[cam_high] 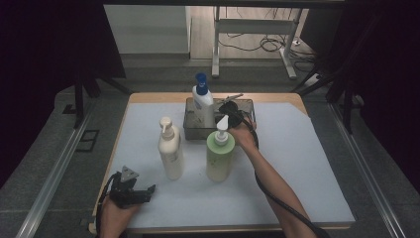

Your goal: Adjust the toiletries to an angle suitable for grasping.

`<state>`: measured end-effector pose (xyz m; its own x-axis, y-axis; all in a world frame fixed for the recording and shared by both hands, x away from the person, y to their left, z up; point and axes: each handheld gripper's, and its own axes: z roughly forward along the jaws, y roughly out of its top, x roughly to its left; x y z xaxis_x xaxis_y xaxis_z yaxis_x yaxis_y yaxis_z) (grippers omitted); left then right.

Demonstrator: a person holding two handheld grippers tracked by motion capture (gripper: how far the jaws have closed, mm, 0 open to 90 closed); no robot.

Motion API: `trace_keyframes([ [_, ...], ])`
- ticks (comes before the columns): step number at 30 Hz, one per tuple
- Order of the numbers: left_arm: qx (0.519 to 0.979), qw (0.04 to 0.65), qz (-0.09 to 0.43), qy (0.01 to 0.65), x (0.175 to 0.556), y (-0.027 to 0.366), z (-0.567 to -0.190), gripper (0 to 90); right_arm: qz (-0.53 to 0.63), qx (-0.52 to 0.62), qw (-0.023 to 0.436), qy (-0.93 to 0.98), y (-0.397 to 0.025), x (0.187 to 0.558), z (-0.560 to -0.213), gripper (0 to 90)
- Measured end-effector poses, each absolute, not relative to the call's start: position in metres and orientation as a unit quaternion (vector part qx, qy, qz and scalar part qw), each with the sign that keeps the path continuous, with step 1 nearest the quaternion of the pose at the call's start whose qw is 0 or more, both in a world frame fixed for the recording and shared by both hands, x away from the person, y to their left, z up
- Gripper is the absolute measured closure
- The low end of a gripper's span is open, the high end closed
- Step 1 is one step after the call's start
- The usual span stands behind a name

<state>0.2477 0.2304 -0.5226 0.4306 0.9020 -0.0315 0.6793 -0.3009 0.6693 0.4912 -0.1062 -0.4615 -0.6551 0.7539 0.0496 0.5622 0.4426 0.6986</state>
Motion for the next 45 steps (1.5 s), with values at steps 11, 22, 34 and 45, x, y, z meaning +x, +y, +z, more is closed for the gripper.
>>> trace_keyframes([
  [11,0.786,0.311,0.179,0.503,0.248,0.230,-0.523,12.1,0.345,0.383,0.138,0.845,-0.096,0.493,-0.463,85.5],
  [22,0.786,0.311,0.179,0.503,0.248,0.230,-0.523,12.1,0.345,0.379,0.135,0.848,-0.090,0.494,-0.462,85.6],
  [34,0.786,0.311,0.179,0.503,0.248,0.230,-0.523,12.1,0.354,0.375,0.121,0.848,-0.083,0.495,-0.461,85.7],
  [45,0.787,0.311,0.179,0.503,0.248,0.230,-0.523,12.1,0.346,0.364,0.119,0.856,-0.077,0.495,-0.463,85.4],
])
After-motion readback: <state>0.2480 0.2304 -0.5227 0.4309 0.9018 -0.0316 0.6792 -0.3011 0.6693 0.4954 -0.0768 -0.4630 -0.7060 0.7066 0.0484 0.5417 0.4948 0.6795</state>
